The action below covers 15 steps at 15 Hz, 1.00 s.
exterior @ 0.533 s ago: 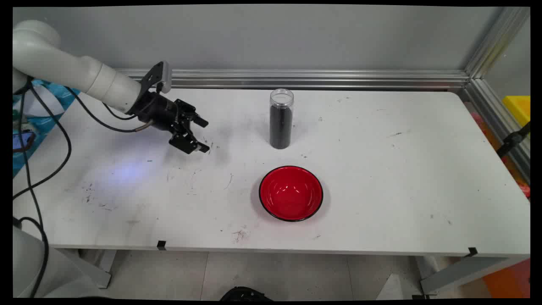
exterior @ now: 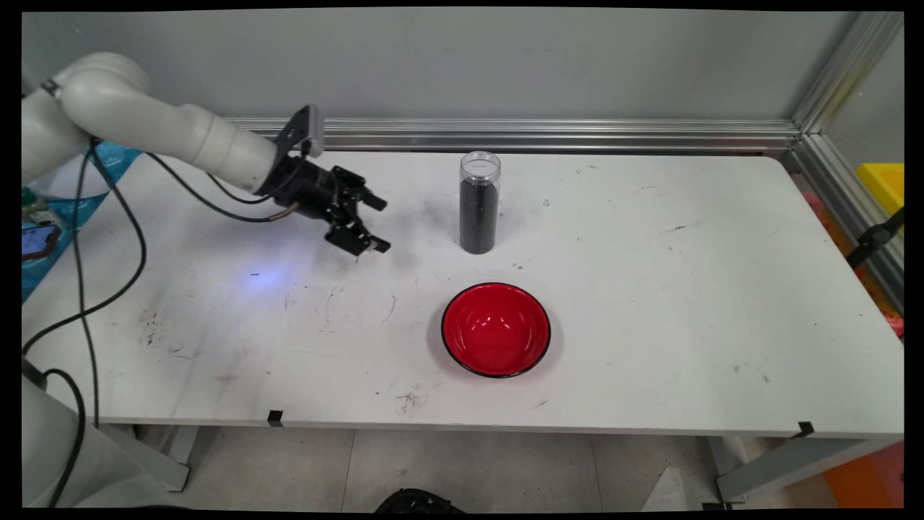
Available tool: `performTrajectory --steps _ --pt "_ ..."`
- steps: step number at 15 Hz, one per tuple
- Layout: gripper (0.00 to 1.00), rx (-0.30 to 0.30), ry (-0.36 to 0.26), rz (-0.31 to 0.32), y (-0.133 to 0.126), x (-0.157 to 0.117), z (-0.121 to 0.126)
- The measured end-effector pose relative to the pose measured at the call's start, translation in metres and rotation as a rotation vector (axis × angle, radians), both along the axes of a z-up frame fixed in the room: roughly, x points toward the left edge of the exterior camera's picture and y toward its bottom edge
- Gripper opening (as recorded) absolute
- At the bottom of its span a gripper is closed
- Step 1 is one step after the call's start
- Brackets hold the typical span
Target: Pick up the black seasoning powder from the table
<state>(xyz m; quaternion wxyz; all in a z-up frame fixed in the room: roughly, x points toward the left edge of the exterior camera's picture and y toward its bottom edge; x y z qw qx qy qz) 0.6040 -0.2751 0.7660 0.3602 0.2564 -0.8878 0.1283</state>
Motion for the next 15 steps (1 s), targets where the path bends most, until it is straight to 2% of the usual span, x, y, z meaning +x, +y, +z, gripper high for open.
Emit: performTrajectory --steps 7,15 --pt "1.00 -0.050 0.049 -0.034 -0.036 -0.031 -0.014" --pt "1.00 -0.037 0.091 -0.050 -0.070 -0.061 -0.037"
